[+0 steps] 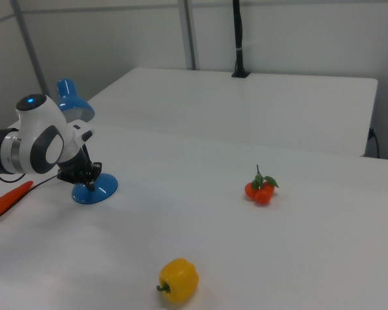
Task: Turn on desk lamp
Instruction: 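Move the gripper down toward the switch on the blue lamp base, then press down on the lamp base switch with the gripper fingertips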
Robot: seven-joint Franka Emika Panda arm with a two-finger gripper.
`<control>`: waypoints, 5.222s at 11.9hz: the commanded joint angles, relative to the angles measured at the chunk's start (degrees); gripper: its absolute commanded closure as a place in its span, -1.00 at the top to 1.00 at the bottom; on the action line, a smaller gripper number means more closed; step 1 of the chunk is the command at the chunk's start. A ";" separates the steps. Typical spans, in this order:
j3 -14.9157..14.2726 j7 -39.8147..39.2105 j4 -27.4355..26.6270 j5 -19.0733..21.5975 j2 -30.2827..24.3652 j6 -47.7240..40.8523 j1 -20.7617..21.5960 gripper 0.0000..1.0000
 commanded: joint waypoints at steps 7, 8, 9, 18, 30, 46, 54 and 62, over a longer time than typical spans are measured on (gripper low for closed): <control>1.27 -0.81 0.71 -0.02 2.21 5.07 -0.11 -1.00; 1.27 -0.73 0.89 -0.02 2.21 5.07 -0.11 -1.00; 1.27 -0.73 0.98 -0.02 2.56 5.07 -0.11 -1.00; 1.27 -0.37 3.61 -0.02 4.41 5.15 -0.11 -1.00; 1.27 -0.02 3.09 0.06 3.71 4.28 0.16 -1.00; 1.27 0.50 3.35 -0.20 3.27 0.32 0.24 -1.00; 1.27 0.33 3.79 -0.37 4.93 0.93 0.24 -1.00; 1.27 -0.20 3.79 -0.37 6.17 3.57 0.24 -1.00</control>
